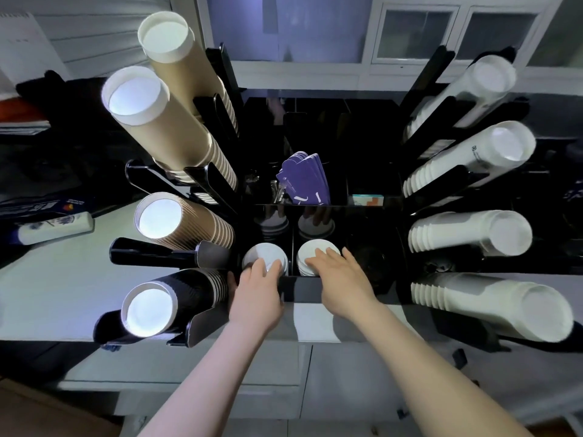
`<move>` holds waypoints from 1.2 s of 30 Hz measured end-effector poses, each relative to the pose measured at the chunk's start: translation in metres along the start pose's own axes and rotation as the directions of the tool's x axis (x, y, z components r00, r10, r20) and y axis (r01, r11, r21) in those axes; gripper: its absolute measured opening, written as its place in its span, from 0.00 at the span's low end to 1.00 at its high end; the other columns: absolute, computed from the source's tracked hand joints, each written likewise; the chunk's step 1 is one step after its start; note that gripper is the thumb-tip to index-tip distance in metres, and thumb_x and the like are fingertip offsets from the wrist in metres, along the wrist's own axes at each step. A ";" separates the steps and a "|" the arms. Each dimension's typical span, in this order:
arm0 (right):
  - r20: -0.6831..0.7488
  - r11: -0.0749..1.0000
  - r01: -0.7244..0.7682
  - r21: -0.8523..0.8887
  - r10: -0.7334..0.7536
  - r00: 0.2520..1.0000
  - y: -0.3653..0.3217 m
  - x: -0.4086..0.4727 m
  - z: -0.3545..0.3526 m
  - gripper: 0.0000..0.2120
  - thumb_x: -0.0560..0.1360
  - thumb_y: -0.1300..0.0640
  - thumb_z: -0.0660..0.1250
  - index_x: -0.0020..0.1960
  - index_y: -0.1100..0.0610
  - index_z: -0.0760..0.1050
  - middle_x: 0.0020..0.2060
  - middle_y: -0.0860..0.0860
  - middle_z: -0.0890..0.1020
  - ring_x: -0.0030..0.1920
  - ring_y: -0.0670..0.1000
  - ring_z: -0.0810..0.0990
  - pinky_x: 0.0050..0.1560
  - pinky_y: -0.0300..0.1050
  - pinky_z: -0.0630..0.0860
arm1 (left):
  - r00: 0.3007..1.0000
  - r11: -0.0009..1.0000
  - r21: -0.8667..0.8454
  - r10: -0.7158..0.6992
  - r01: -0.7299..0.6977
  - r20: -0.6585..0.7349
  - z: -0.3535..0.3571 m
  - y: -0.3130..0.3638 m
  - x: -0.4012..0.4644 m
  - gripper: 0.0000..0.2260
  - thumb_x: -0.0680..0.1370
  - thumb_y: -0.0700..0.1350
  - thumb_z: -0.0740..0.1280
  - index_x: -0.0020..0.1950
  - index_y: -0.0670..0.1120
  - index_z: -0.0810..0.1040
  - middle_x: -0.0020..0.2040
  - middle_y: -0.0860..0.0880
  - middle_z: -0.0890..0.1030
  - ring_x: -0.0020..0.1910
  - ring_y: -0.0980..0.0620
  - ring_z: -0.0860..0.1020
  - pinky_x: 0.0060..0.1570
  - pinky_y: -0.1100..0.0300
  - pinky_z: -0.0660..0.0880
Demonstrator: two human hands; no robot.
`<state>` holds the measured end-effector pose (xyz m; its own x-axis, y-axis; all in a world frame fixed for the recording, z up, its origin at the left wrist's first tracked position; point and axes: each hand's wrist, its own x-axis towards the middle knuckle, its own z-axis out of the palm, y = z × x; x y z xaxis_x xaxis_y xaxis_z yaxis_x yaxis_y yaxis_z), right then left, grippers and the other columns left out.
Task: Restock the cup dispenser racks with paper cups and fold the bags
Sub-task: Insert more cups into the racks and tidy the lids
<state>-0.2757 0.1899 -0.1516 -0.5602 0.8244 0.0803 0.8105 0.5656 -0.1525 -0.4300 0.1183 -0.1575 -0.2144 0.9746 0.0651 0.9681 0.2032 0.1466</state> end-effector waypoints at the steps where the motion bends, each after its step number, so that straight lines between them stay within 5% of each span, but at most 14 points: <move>1: -0.010 1.000 -0.011 0.009 0.011 1.000 -0.001 -0.001 0.001 0.30 0.70 0.68 0.56 0.70 0.49 0.65 0.71 0.50 0.66 0.74 0.52 0.57 0.74 0.50 0.39 | 1.000 1.000 -0.011 0.001 -0.001 0.005 0.000 0.001 -0.001 0.25 0.74 0.45 0.62 0.71 0.53 0.60 0.63 0.48 0.66 0.61 0.44 0.66 0.63 0.47 0.61; 6: -0.018 0.999 -0.010 0.038 0.011 1.000 -0.003 -0.002 -0.004 0.23 0.68 0.67 0.57 0.61 0.51 0.71 0.57 0.49 0.74 0.65 0.52 0.67 0.74 0.50 0.44 | 0.999 1.000 0.003 -0.009 0.009 0.040 -0.001 0.003 -0.002 0.27 0.76 0.45 0.61 0.74 0.52 0.58 0.67 0.46 0.62 0.64 0.43 0.63 0.59 0.49 0.65; 11: 0.016 0.989 -0.018 0.147 0.016 1.000 -0.003 0.009 -0.010 0.24 0.71 0.64 0.59 0.65 0.52 0.72 0.65 0.51 0.71 0.69 0.53 0.63 0.74 0.53 0.44 | 0.994 0.995 0.101 0.004 -0.015 0.108 -0.002 0.011 0.003 0.28 0.79 0.47 0.60 0.76 0.51 0.52 0.78 0.49 0.49 0.75 0.44 0.53 0.70 0.39 0.53; 14: 0.011 0.992 -0.078 0.102 0.077 0.997 0.001 0.012 -0.015 0.21 0.74 0.64 0.58 0.65 0.51 0.71 0.67 0.51 0.70 0.72 0.55 0.60 0.72 0.62 0.42 | 0.992 0.992 0.123 -0.007 -0.008 0.123 -0.002 0.012 0.005 0.28 0.78 0.47 0.58 0.76 0.51 0.50 0.77 0.49 0.53 0.74 0.44 0.54 0.70 0.38 0.54; 17: -0.001 0.990 -0.132 0.056 0.132 0.991 0.000 0.014 -0.021 0.13 0.74 0.67 0.57 0.48 0.52 0.76 0.48 0.50 0.78 0.61 0.56 0.72 0.69 0.69 0.38 | 0.995 0.990 0.138 -0.014 0.000 0.100 -0.005 0.013 0.008 0.27 0.78 0.46 0.58 0.76 0.53 0.52 0.73 0.50 0.59 0.72 0.45 0.58 0.69 0.38 0.57; 20: 0.021 0.986 -0.161 0.031 0.161 0.987 0.000 0.018 -0.031 0.15 0.75 0.65 0.58 0.55 0.52 0.78 0.48 0.51 0.80 0.57 0.55 0.73 0.69 0.70 0.37 | 0.995 0.993 0.117 -0.023 0.012 0.093 -0.008 0.015 0.010 0.25 0.78 0.48 0.59 0.74 0.53 0.56 0.69 0.50 0.63 0.69 0.45 0.61 0.67 0.39 0.60; 27: -0.054 0.998 -0.069 -0.013 0.068 0.996 -0.003 0.016 -0.029 0.11 0.75 0.61 0.63 0.52 0.50 0.81 0.47 0.48 0.79 0.59 0.52 0.71 0.73 0.60 0.45 | 1.000 0.991 0.130 0.006 -0.004 -0.010 -0.012 0.025 0.001 0.28 0.76 0.48 0.60 0.74 0.49 0.55 0.78 0.47 0.48 0.74 0.46 0.54 0.67 0.46 0.61; 31: -0.142 0.991 0.012 0.133 0.007 0.990 -0.006 0.014 -0.029 0.10 0.76 0.55 0.60 0.44 0.51 0.80 0.44 0.47 0.80 0.56 0.52 0.72 0.73 0.58 0.50 | 0.998 0.992 0.128 0.032 -0.024 -0.061 -0.019 0.030 -0.001 0.31 0.78 0.52 0.60 0.77 0.46 0.50 0.78 0.47 0.50 0.76 0.49 0.51 0.69 0.47 0.57; 36: -0.257 0.952 0.205 0.228 -0.144 0.955 -0.004 0.006 -0.028 0.12 0.78 0.56 0.60 0.53 0.53 0.81 0.51 0.48 0.82 0.57 0.51 0.74 0.69 0.47 0.59 | 0.983 0.997 0.073 0.044 -0.031 -0.179 -0.032 0.038 -0.004 0.28 0.77 0.47 0.60 0.76 0.45 0.57 0.76 0.47 0.60 0.74 0.47 0.57 0.68 0.49 0.59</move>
<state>-0.2778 0.1932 -0.1225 -0.6082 0.7113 0.3523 0.6174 0.7029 -0.3533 -0.3962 0.1188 -0.1201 -0.1919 0.9497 0.2474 0.9811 0.1795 0.0719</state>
